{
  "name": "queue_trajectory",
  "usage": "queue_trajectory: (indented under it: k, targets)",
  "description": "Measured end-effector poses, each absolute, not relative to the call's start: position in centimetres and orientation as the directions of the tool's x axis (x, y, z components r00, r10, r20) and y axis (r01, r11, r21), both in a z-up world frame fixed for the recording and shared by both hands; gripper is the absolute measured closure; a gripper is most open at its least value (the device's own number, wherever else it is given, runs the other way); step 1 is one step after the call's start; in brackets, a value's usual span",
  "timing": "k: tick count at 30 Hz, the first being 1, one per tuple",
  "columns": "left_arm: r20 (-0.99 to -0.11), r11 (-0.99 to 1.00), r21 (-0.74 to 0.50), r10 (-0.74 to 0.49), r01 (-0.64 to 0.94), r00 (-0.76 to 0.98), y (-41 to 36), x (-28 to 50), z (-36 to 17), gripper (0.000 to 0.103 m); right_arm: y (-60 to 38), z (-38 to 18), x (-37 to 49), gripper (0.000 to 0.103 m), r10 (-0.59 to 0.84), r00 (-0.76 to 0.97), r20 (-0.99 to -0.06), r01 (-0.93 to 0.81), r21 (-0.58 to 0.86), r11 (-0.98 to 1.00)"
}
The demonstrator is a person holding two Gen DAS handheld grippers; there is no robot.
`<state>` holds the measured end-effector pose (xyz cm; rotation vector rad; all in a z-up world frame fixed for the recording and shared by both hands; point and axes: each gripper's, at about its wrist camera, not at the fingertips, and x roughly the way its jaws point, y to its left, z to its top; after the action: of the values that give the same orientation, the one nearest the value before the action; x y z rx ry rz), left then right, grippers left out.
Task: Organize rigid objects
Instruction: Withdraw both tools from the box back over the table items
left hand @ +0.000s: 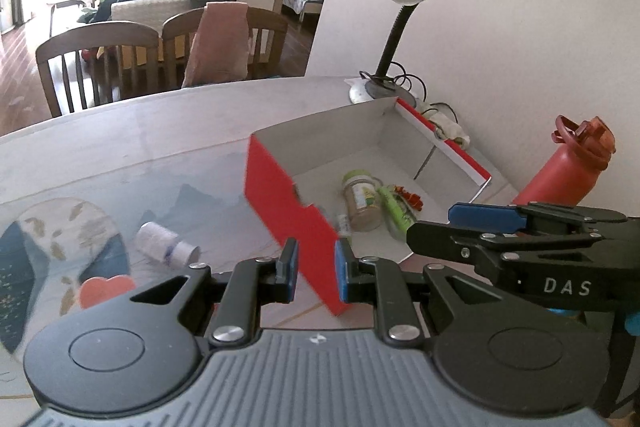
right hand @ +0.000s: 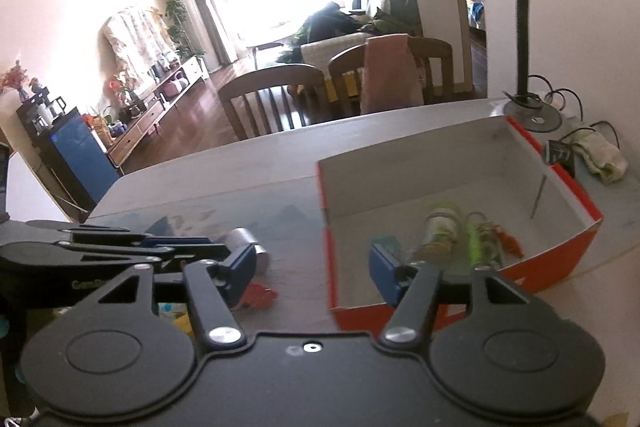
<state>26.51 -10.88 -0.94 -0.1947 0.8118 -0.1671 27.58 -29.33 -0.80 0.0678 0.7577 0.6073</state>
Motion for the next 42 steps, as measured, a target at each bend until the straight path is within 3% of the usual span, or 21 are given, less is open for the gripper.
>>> queue_trajectory:
  k: [6,11,13,18,26,36,42]
  targets:
    - [-0.693,0.969,-0.236,-0.218,0.069,0.687,-8.1,24.1,-0.8,0.084,-26.0,-0.5,25.1,0.032,0.549,0.566,-0.615,-0.526,0.243,0.815]
    - [-0.683,0.97,-0.24,-0.202,0.045,0.702,-5.7,22.4,-0.9,0.051,-24.1,-0.4,23.6,0.028,0.557,0.565,-0.609,-0.532,0.247,0.81]
    - [-0.677,0.966,-0.257,-0.208,0.038,0.706,-4.5,21.8,-1.0,0.043,-23.4,-0.6,23.3,0.027,0.552,0.566,-0.612,-0.533,0.239,0.811]
    - [-0.677,0.964,-0.263,-0.199,0.019,0.708,-2.2,20.4,-1.4,0.04,-21.7,-1.2,22.2,0.023,0.548,0.559,-0.623,-0.533,0.236,0.812]
    - [-0.679,0.967,-0.253,-0.154,-0.032,0.718,1.7,18.8,-3.0,0.021,-19.6,-2.9,21.2,0.019,0.532,0.54,-0.652,-0.541,0.214,0.813]
    - [-0.746,0.969,-0.22,-0.092,-0.113,0.66,5.9,18.8,-7.9,0.017,-15.4,-6.3,19.8,0.018,0.531,0.46,-0.712,-0.638,0.151,0.755]
    - [-0.768,0.969,-0.201,-0.065,-0.143,0.637,7.0,19.2,-11.0,0.007,-13.4,-8.6,19.7,0.018,0.519,0.405,-0.752,-0.702,0.108,0.704]
